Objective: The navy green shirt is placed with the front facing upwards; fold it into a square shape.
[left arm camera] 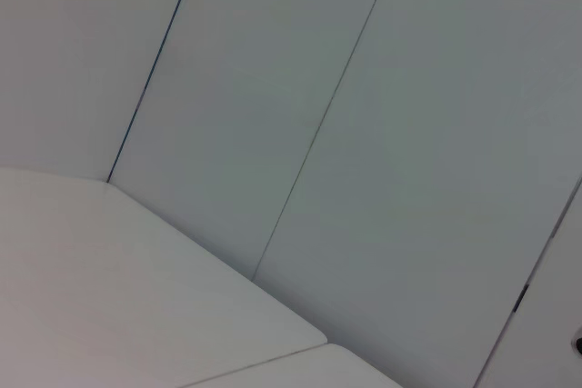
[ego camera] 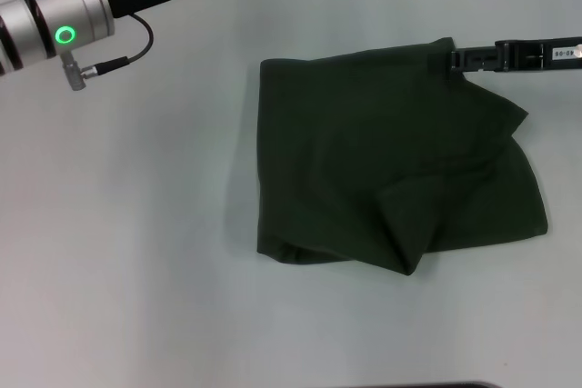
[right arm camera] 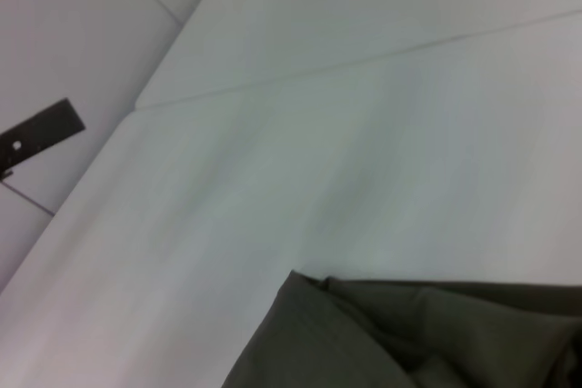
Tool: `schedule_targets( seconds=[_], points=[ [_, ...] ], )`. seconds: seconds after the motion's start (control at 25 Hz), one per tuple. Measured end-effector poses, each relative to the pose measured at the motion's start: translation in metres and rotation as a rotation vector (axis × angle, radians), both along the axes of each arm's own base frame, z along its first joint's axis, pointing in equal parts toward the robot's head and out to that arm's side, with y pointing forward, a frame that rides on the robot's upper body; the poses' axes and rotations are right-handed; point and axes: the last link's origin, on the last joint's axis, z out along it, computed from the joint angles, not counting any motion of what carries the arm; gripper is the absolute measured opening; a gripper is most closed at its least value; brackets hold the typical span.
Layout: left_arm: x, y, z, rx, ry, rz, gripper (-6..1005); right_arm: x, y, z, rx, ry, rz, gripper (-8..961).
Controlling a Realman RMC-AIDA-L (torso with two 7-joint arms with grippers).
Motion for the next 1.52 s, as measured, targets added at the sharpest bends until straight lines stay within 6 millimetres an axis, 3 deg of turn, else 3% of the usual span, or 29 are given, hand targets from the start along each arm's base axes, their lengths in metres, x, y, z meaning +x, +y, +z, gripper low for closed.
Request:
schedule_targets(
  seconds=[0.68, 1.04, 1.44, 1.52],
  points=[
    [0.000, 0.000, -0.001, 0.001, 0.003, -0.004, 916, -0.003, 0.004, 0.002, 0.021, -0.010, 0.015, 896],
    [0.000, 0.000, -0.003, -0.004, 0.003, -0.004, 915, -0.008, 0.007, -0.019, -0.001, -0.058, 0.034, 897],
    [0.000, 0.000, -0.003, -0.004, 0.004, -0.005, 915, -0.003, 0.000, -0.018, -0.021, -0.049, 0.025, 897],
    [0.000, 0.000, -0.003, -0.005, 0.005, -0.005, 915, -0.002, -0.001, -0.016, -0.021, -0.048, 0.026, 847]
  ],
)
